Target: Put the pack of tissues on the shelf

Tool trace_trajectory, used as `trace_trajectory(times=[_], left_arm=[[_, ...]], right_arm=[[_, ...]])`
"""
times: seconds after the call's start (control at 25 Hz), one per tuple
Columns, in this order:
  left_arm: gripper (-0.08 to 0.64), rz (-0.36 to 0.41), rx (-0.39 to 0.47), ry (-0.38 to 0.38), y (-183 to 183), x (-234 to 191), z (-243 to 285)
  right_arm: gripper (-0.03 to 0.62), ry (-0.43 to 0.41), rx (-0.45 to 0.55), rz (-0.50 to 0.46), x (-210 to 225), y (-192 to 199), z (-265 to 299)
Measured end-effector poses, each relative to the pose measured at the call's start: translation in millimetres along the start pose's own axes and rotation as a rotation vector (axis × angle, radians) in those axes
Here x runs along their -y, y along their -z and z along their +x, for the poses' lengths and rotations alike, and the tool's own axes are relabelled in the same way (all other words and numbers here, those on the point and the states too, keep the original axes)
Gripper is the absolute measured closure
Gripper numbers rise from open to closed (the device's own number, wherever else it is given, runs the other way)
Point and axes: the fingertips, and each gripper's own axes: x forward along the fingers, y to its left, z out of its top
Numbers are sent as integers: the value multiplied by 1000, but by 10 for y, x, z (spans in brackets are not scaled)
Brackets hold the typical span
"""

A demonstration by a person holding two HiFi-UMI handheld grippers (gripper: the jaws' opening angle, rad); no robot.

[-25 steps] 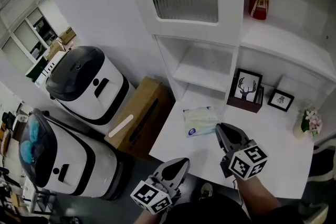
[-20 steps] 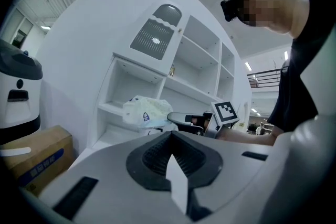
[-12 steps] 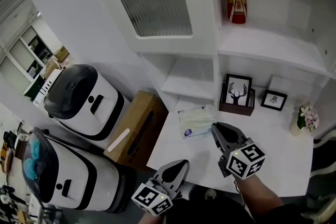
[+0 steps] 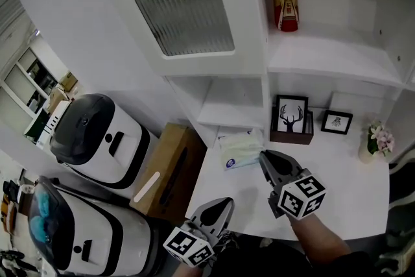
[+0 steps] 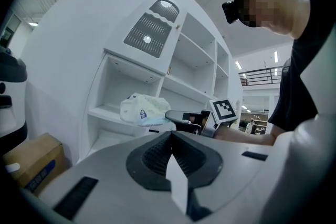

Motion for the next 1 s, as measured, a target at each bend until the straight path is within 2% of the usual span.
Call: trace_trajectory(times=[0.28,0.64,1.0], left_arm=[[555,21,-5,81,-223,-272,74],[555,15,-39,138,-231,-693,79],[555,13,-41,191,-406,-1087,163]], right_arm=[[583,78,36,-18,15,-115,228],[583,163,50,-6,116,-74,604],[583,258,56,-2,268,-17,984]])
